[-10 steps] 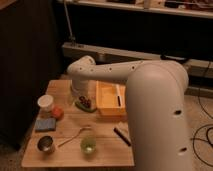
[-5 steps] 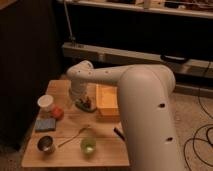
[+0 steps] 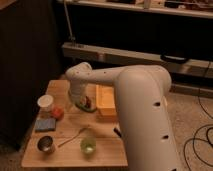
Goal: Place pepper in paper cup
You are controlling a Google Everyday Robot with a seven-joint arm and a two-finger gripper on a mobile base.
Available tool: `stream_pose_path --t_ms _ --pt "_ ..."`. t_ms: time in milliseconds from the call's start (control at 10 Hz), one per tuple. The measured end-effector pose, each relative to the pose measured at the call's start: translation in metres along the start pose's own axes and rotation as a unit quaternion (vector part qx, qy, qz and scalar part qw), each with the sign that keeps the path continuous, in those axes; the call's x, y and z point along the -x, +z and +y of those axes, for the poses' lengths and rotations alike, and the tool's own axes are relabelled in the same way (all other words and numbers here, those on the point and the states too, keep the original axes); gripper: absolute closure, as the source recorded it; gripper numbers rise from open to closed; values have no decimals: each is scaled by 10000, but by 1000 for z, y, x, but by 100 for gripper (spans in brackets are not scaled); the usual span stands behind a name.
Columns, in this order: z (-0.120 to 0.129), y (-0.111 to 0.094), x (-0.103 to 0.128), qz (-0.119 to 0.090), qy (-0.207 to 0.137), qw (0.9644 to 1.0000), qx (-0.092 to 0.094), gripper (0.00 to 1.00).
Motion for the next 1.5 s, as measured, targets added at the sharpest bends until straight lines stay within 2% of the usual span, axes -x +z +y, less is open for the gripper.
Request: stream_pose_path --t_ms 100,300,900,1100,1300,1500 --pt "-1 1 -5 40 200 9998 -63 35" --pt "2 6 -11 73 334 9994 -72 35" --pt "-1 19 -15 -6 501 9986 140 35" --pt "2 22 -9 -61 488 9986 173 35" --pt "-6 21 -5 -146 448 9988 143 35" --pt "-10 22 0 -259 254 9993 133 35"
